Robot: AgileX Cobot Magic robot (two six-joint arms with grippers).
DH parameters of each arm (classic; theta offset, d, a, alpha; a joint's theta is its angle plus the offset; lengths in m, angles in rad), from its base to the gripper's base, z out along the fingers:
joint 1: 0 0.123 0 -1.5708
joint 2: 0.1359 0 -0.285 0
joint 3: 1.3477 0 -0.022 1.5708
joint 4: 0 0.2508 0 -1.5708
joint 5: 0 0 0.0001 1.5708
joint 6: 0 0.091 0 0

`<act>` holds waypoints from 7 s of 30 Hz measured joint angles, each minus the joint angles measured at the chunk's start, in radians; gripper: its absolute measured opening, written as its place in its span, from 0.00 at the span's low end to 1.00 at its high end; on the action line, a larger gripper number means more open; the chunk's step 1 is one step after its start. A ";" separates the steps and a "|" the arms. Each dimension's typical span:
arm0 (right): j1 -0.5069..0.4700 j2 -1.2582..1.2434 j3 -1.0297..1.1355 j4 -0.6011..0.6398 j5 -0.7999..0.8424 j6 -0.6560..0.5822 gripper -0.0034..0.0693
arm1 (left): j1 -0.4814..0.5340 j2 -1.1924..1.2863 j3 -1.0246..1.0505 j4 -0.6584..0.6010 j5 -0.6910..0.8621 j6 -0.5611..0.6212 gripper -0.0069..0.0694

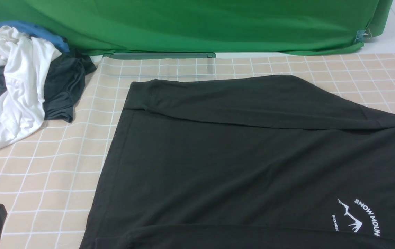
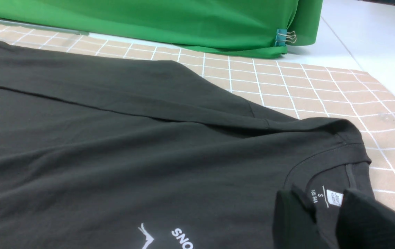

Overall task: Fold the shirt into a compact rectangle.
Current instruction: 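Grasp the left edge of the dark T-shirt lying flat on the table, then fold the left side of the black T-shirt inward over its body, then grab the top left corner of the dark shirt with the left gripper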

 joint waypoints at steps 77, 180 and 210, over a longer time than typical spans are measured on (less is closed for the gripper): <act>0.000 0.647 -0.688 0.306 0.493 -0.072 0.10 | -0.412 1.450 -0.650 0.004 0.443 -0.323 0.64; 0.000 0.647 -0.688 0.342 0.479 -0.079 0.14 | -0.209 2.185 -1.766 0.098 0.498 -0.264 0.18; 0.000 0.647 -0.688 0.343 0.479 -0.080 0.17 | -0.208 2.238 -1.775 0.138 0.508 -0.225 0.43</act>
